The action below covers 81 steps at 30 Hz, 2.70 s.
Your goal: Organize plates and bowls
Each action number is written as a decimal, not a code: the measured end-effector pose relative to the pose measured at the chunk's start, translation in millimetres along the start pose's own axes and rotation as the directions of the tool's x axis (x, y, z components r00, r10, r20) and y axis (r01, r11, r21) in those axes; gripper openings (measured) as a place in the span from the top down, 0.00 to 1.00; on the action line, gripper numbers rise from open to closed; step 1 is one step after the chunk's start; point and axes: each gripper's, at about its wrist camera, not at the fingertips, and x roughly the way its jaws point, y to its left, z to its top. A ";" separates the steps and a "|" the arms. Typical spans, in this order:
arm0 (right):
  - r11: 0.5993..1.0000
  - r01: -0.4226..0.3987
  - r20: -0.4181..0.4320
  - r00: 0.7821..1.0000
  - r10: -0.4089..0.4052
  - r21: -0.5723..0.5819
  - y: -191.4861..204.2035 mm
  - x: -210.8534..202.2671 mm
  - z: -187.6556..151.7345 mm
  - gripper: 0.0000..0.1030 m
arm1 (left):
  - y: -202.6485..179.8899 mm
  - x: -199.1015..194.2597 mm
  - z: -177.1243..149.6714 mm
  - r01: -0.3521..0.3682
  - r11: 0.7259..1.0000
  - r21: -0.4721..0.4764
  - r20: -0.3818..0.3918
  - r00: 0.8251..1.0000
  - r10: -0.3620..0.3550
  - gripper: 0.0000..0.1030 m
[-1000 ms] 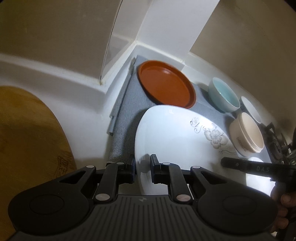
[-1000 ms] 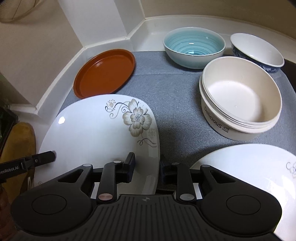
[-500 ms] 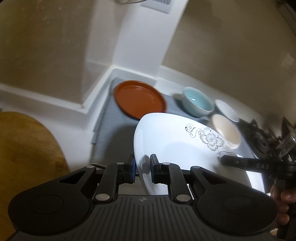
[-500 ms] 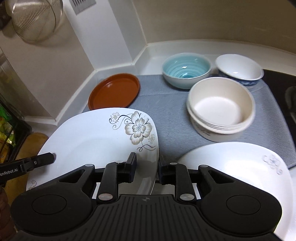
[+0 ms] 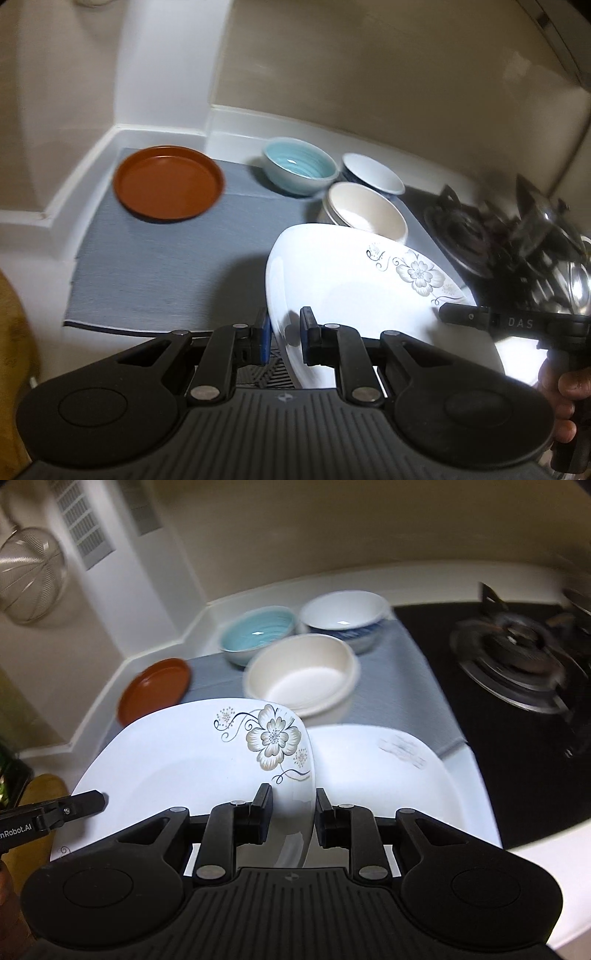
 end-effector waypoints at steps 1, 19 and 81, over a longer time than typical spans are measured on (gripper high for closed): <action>1.000 0.004 0.003 1.000 -0.004 0.012 -4.8 -0.3 -2.5 0.76 | -3.1 2.6 -0.2 0.004 1.000 0.011 -0.005 1.000 -0.004 0.84; 0.993 0.026 0.035 0.999 -0.030 0.116 -49.6 2.1 -24.2 0.76 | -34.0 31.2 -6.1 0.032 0.993 0.116 -0.043 0.999 -0.028 0.84; 0.991 0.117 0.054 0.991 -0.121 0.069 -45.9 3.3 -33.3 0.65 | -35.8 41.6 -5.6 0.063 0.992 0.113 -0.089 0.995 -0.053 0.84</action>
